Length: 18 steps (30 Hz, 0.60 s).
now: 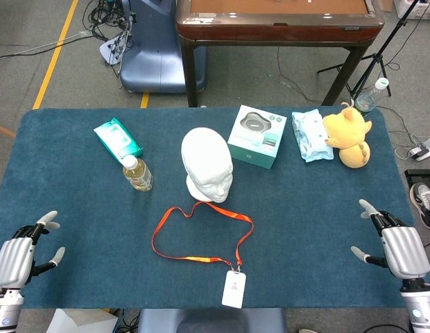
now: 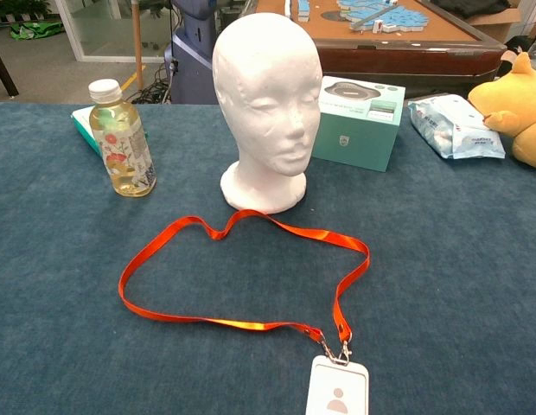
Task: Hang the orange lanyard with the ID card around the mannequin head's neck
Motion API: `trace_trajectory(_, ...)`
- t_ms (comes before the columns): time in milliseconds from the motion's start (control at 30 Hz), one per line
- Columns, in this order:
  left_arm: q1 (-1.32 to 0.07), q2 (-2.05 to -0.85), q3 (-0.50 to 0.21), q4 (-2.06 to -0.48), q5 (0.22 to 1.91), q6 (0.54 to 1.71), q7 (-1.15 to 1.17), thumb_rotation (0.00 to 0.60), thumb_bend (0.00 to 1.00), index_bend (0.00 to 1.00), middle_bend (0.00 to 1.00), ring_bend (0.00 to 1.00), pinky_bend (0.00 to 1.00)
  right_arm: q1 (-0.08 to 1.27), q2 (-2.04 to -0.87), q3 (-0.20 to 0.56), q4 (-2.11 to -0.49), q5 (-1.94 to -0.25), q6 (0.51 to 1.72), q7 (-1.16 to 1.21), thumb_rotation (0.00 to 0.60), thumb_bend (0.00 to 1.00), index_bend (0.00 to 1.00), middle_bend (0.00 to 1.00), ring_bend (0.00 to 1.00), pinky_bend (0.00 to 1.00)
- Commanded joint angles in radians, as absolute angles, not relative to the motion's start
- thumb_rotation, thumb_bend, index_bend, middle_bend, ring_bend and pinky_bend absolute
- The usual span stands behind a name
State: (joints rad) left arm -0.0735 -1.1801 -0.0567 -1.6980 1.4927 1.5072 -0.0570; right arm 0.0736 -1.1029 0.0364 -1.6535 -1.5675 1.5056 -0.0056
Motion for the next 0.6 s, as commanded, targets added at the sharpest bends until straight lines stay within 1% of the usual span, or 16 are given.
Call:
trace_trajectory(33, -0.074, -1.181, -0.055, -1.694, 1.490, 1.503, -0.063, 0.600, 0.27, 0.17, 0.34, 0.35, 0.23, 0.075, -1.103, 0.037, -1.657, -1.568, 1.504, -0.009, 0.600, 0.11, 0.14, 0.34, 0.27, 0.45)
trace_trajectory(333, -0.079, -1.178, -0.056, -1.696, 1.497, 1.502, -0.070, 0.600, 0.27, 0.17, 0.34, 0.35, 0.23, 0.075, -1.098, 0.043, -1.661, -1.572, 1.513, -0.008, 0.600, 0.11, 0.14, 0.34, 0.27, 0.45)
trace_trajectory(600, -0.102, -1.165, -0.065, -1.709, 1.501, 1.478, -0.068, 0.600, 0.27, 0.17, 0.34, 0.35, 0.23, 0.071, -1.100, 0.062, -1.656, -1.562, 1.538, -0.005, 0.600, 0.11, 0.14, 0.34, 0.27, 0.45)
